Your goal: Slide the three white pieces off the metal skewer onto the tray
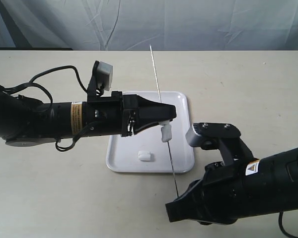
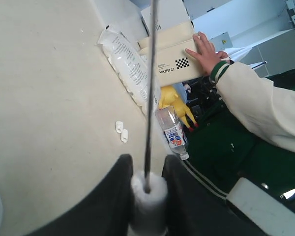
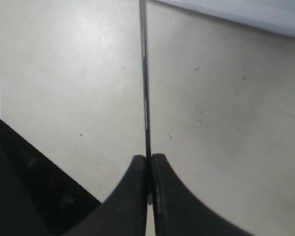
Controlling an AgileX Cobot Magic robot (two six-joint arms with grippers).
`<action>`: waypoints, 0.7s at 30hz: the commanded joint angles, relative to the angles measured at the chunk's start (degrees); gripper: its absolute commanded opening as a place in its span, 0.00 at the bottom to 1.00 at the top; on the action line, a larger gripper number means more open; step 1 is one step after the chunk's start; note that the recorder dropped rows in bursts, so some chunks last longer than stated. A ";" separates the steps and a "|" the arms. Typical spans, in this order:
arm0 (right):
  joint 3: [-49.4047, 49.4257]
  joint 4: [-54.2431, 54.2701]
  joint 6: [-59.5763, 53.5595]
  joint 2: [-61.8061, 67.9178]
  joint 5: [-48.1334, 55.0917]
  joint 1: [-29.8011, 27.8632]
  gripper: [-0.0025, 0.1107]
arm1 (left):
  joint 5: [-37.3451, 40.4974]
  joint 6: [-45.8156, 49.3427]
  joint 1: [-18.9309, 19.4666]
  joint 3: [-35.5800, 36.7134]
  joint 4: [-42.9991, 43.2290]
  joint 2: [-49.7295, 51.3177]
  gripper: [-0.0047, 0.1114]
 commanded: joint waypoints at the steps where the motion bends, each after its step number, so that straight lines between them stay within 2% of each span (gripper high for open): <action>1: 0.14 0.14 -0.58 0.10 0.75 0.02 0.02 | -0.66 -0.13 -0.31 -0.26 -0.20 -0.53 0.20; 5: 0.14 -0.27 -0.58 0.10 3.79 0.02 0.02 | -0.66 -0.13 1.85 -0.26 -1.45 -0.53 0.20; 14: 0.14 -0.83 -1.46 0.10 12.33 0.02 0.02 | -0.66 -0.13 14.39 -0.26 -2.58 -0.53 0.20; 17: 0.14 -1.09 -1.46 0.10 14.74 0.02 0.02 | -0.66 -0.13 16.66 -0.26 -2.42 -0.53 0.20; 21: 0.14 -1.09 -1.46 0.10 15.74 0.02 0.02 | -0.66 -0.13 17.61 -0.26 -2.33 -0.53 0.20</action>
